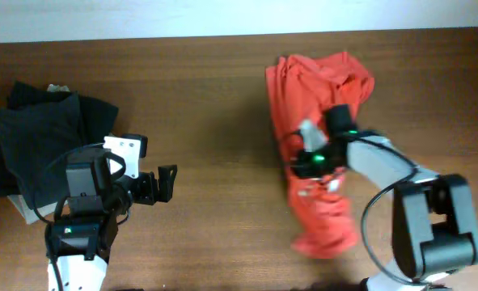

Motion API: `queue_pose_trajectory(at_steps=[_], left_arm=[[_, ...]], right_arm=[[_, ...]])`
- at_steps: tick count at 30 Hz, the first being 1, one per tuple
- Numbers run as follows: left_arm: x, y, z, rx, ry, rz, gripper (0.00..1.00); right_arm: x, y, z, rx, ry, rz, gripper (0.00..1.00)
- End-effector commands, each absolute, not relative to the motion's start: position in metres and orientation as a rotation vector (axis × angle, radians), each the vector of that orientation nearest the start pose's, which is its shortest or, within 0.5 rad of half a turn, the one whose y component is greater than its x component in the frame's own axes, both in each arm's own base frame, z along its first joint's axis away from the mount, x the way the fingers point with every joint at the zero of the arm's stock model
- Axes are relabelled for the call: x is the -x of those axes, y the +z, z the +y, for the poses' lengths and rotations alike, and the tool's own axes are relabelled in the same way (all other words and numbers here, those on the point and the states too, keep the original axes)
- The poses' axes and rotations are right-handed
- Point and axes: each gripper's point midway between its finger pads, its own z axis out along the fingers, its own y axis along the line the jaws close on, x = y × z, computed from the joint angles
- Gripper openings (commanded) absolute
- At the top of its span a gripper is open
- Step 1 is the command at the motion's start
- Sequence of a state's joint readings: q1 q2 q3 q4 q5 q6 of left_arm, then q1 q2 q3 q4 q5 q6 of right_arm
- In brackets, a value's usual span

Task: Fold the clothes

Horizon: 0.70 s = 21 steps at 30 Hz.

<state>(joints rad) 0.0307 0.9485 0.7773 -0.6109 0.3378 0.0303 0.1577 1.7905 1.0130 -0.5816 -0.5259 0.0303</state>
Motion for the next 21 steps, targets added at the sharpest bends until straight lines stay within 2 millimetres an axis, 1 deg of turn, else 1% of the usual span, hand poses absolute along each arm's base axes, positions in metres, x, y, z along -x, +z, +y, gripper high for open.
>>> queue_pose_trajectory(at_steps=[1,2,3,4,5,6,7,8,9,11,13,14,15,16,19,20,21], left_arm=[[-0.291,0.188,-0.049,-0.179,-0.371,2.288,0.99],[-0.291,0.188,-0.049,-0.179,-0.371,2.288,0.99],[-0.291,0.188,-0.049,-0.180,-0.372,2.288,0.99],[-0.291,0.188,-0.049,-0.180,-0.373,2.289,0.99],[-0.290,0.188,-0.051,-0.184,-0.385,2.290,0.99],[-0.288,0.188,-0.055,-0.195,-0.415,2.291,0.99],[-0.287,0.188,-0.060,-0.209,-0.448,2.288,0.99],[-0.284,0.191,-0.068,-0.236,-0.512,2.276,0.99],[-0.284,0.191,-0.073,-0.235,-0.552,2.276,0.99],[-0.281,0.180,-0.078,-0.134,-0.634,2.346,0.99],[-0.275,0.168,-0.099,-0.161,-0.748,2.402,0.99],[-0.271,0.157,-0.111,-0.152,-0.815,2.461,0.99],[-0.265,0.143,-0.121,-0.133,-0.856,2.537,0.99],[-0.255,0.123,-0.135,-0.120,-0.900,2.649,0.99],[-0.234,0.079,-0.164,-0.111,-0.953,2.876,0.99],[-0.222,0.052,-0.176,-0.062,-0.956,3.007,0.99],[-0.217,0.042,-0.180,-0.039,-0.953,3.057,0.99]], right_arm=[[-0.350,0.096,0.233,0.616,0.891,2.630,0.09],[-0.357,0.114,0.248,0.665,0.858,2.580,0.18],[-0.369,0.134,0.255,0.683,0.787,2.537,0.27],[-0.384,0.154,0.250,0.663,0.679,2.518,0.30],[-0.395,0.167,0.237,0.623,0.574,2.526,0.56],[-0.401,0.174,0.223,0.585,0.503,2.544,0.65],[-0.404,0.177,0.208,0.547,0.445,2.573,0.69],[-0.406,0.173,0.180,0.478,0.347,2.631,0.69],[-0.406,0.167,0.153,0.411,0.272,2.685,0.69],[-0.402,0.159,0.106,0.277,0.182,2.775,0.68],[-0.400,0.156,0.073,0.167,0.156,2.820,0.68],[-0.398,0.154,0.050,0.085,0.143,2.847,0.68],[-0.395,0.152,0.032,0.021,0.133,2.867,0.68],[-0.390,0.151,0.011,-0.058,0.123,2.890,0.68],[-0.380,0.149,-0.021,-0.182,0.111,2.919,0.70],[-0.377,0.148,-0.030,-0.218,0.108,2.927,0.70],[-0.376,0.148,-0.034,-0.235,0.107,2.931,0.70]])
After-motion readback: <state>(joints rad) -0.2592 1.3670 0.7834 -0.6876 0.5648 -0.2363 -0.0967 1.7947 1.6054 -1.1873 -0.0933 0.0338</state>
